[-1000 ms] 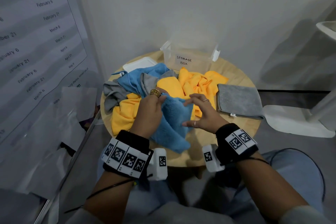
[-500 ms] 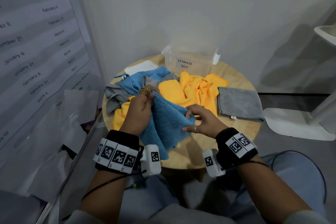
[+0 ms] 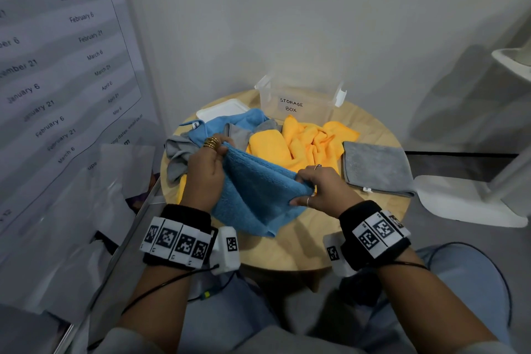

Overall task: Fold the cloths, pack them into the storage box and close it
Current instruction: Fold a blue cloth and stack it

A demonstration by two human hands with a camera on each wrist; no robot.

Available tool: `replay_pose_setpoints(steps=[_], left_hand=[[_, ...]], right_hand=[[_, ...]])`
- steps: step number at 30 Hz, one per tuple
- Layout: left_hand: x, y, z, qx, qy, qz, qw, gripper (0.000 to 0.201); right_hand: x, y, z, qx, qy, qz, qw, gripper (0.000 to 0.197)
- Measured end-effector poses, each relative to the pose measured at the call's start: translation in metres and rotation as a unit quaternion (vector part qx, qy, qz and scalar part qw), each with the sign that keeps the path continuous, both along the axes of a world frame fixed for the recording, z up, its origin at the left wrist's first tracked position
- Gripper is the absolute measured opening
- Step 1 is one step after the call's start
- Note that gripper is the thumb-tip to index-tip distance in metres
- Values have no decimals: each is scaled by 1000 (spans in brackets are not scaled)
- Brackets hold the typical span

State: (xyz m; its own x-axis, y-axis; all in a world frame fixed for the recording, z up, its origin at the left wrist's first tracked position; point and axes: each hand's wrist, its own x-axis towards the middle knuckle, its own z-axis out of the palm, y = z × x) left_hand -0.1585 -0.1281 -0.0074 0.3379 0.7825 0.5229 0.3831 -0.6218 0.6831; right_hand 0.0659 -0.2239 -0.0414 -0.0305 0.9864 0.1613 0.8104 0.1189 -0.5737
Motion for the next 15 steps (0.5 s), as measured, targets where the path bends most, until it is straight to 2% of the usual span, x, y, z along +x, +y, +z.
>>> replay_pose_setpoints(steps=[2,4,6,9,11,13,15], left_hand=[[-3,6,-2,-22,2,40,999,24],[-2,10,-7,-60,31,67,995,24],[0,14,-15,-93,69,78,990,26],[7,19,-26,-115,138,72,981,26],[15,11,-25,-78,118,9,990,40],[31,-5,-17,-34,102,-125,986,69],[51,-21,-8,-46,124,-207,969,71]], right_hand=[[8,-4,5,16,29,-2,999,27],[12,-6,11,28,133,-10,991,31],[11,-8,17,41,245,-19,968,30],[5,-9,23,50,312,-25,949,39],[-2,-8,24,55,305,-21,950,50],[-10,-6,24,66,259,-11,964,53],[-14,-4,22,70,213,-6,974,49]])
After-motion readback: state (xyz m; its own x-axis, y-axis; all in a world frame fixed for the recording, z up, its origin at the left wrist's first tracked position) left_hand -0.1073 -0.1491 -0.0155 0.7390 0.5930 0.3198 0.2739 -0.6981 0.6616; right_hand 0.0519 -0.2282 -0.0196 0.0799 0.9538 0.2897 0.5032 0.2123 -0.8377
